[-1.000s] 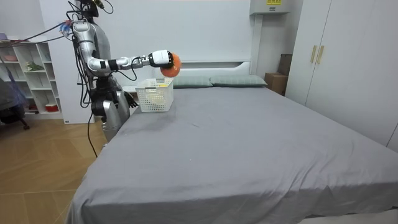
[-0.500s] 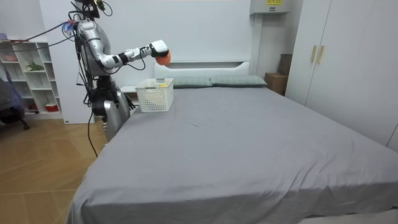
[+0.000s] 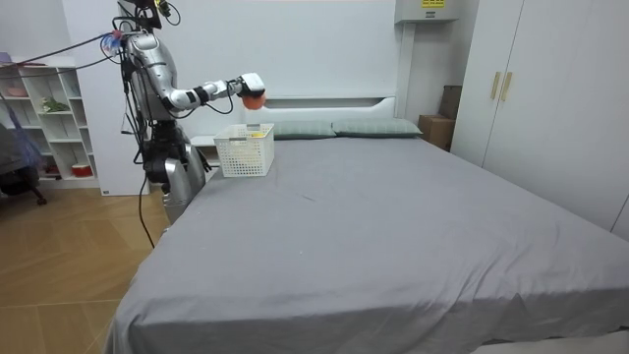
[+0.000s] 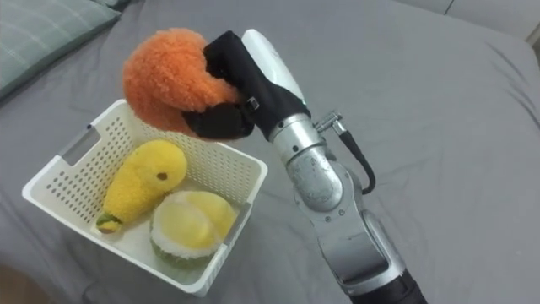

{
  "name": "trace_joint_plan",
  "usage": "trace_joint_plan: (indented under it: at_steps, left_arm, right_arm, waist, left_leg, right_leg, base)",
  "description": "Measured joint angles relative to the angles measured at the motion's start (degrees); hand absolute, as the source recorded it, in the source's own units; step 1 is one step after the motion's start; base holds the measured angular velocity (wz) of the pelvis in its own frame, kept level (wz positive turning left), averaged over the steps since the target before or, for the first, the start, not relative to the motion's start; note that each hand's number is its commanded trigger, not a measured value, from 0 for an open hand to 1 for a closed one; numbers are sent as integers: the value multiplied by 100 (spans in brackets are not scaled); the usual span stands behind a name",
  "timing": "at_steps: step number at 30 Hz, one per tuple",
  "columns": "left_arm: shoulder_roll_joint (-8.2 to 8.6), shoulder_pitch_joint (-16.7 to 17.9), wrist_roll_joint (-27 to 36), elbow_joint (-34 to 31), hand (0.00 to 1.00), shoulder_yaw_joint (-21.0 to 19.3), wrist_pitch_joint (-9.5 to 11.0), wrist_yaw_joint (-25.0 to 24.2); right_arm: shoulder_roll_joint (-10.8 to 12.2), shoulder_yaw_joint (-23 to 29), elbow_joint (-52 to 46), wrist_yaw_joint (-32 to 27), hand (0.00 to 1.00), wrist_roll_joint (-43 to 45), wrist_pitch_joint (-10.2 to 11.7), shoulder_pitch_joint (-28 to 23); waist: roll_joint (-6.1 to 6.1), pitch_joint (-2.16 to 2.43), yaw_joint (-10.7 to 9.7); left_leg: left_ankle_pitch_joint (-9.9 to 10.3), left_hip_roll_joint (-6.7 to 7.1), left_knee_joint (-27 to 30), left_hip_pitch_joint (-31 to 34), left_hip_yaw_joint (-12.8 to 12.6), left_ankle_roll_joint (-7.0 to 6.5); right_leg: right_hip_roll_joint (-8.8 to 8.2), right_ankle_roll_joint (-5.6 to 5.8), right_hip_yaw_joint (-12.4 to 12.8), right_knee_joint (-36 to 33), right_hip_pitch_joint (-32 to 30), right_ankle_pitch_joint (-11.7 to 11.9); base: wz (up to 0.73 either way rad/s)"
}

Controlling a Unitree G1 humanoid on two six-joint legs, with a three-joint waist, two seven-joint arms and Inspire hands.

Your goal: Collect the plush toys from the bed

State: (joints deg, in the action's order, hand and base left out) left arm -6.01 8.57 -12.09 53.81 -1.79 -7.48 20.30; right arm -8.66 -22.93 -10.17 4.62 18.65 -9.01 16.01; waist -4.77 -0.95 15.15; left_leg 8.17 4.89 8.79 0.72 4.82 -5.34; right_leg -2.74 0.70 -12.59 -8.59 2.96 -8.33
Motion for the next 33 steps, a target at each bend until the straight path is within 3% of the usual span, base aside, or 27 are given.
trace_joint_plan:
  at_steps: [3,5,14,21,33]
  left_arm:
    - [31,-42,0,-118,0,51,-10,0]
    - [45,-103,-1,-148,0,108,-10,0]
    - [45,-149,-1,-205,0,210,-4,-1]
    - [25,-152,-1,-117,0,202,15,-18]
    - [-5,-146,-1,-99,0,201,14,-108]
  right_arm:
    - [-10,-223,92,142,4,7,-177,-1]
    - [-8,-295,97,270,0,15,-238,-1]
    - [-22,-298,253,493,0,138,-246,-2]
    - [-20,-295,266,642,0,213,-249,-2]
    - [-12,-295,266,732,0,204,-249,-2]
  waist:
    - [-2,1,11]
    - [-2,1,64]
    - [-58,19,129]
    - [-201,8,127]
    - [-208,-16,214]
  left_leg:
    - [0,-1,20,-10,-7,0]
    - [0,-2,20,-19,-10,0]
    - [0,-1,41,-22,-7,0]
    - [1,-1,43,-25,-8,0]
    - [2,0,52,-17,1,0]
  right_leg:
    - [-1,0,0,0,-2,0]
    - [-1,0,-6,0,-2,0]
    - [-2,0,-5,-7,5,0]
    - [-2,0,0,-6,5,0]
    - [-1,-2,-1,-6,11,1]
  base:
    - [0]
    - [0]
    - [0]
    - [0]
    - [0]
